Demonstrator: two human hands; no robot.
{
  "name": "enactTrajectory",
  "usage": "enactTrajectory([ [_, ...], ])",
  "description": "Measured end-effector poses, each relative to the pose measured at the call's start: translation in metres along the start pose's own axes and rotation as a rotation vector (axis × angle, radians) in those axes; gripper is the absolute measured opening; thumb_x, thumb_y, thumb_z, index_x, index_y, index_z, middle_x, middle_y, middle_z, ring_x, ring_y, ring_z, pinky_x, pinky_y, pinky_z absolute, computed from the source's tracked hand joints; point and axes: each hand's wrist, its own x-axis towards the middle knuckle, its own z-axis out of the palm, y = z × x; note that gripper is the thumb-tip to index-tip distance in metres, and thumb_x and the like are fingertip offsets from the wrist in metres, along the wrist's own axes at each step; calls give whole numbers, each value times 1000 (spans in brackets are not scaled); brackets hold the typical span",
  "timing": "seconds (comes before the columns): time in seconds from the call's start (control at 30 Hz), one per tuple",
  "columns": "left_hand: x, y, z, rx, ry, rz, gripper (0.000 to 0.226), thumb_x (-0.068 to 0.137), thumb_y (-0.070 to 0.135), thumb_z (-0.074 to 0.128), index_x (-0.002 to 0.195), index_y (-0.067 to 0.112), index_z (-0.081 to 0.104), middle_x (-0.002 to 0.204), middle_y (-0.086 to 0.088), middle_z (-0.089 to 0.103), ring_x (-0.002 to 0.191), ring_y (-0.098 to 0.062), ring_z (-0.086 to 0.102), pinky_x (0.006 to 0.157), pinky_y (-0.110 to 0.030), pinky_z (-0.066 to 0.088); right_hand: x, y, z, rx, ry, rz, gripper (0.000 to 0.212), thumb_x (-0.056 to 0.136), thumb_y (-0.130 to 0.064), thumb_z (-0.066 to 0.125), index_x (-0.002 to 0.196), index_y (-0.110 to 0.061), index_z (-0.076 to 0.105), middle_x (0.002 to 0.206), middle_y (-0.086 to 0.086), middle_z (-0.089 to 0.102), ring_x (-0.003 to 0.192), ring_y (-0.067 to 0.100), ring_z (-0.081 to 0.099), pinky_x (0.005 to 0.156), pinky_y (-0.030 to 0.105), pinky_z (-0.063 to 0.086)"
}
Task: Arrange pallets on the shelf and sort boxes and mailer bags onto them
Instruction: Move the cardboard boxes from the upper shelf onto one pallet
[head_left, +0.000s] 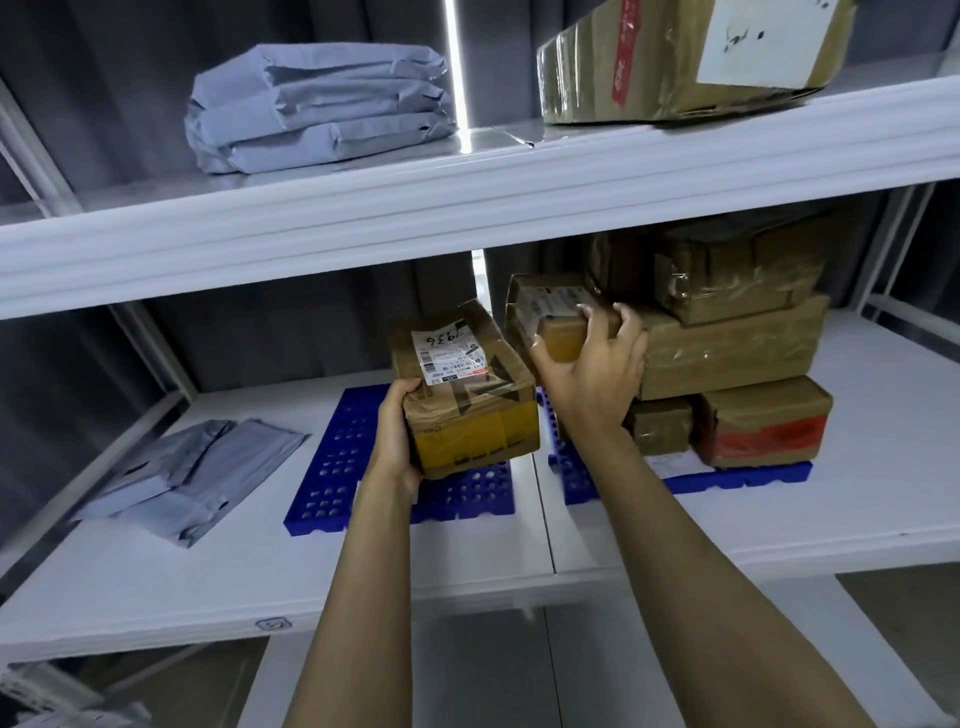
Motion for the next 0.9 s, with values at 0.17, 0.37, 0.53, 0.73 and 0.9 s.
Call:
enactTrajectory([
  [0.17, 0, -6, 18, -57, -17, -55, 39, 88, 50, 47, 110, 23, 66, 107, -11, 71, 103, -31, 63, 89, -48, 51, 1, -7, -41, 103, 104, -80, 57, 74, -48, 70, 116, -10, 60, 130, 20, 48, 116, 34, 46, 89, 34, 39],
  [0.37, 16, -7, 37, -39, -101, -75, 54, 86, 55, 45, 120, 19, 65, 111, -12, 71, 106, -32, 64, 96, -54, 47, 18, -15, -90, 131, 74, -85, 61, 75, -48, 71, 119, -7, 60, 132, 22, 45, 124, 35, 41, 96, 39, 39],
  [0.53, 27, -4, 67, 2, -134, -68, 50, 87, 54, 46, 116, 19, 66, 111, -13, 71, 102, -31, 65, 93, -48, 50, 24, -16, -100, 115, 40, -85, 64, 77, -50, 70, 121, -6, 58, 133, 22, 45, 124, 36, 41, 97, 39, 38],
  [0.73, 45, -1, 94, 104, -161, -96, 56, 87, 56, 45, 120, 14, 64, 111, -16, 70, 96, -32, 66, 84, -43, 53, 24, -15, -98, 94, 1, -96, 64, 79, -50, 69, 125, -7, 55, 136, 20, 42, 127, 33, 38, 97, 40, 39],
  [0.9, 58, -10, 103, 88, -186, -113, 59, 86, 58, 48, 122, 13, 64, 113, -18, 68, 104, -36, 64, 95, -52, 49, 20, -10, -87, 93, 12, -123, 61, 78, -48, 70, 124, -11, 56, 134, 19, 43, 124, 32, 40, 95, 38, 40],
])
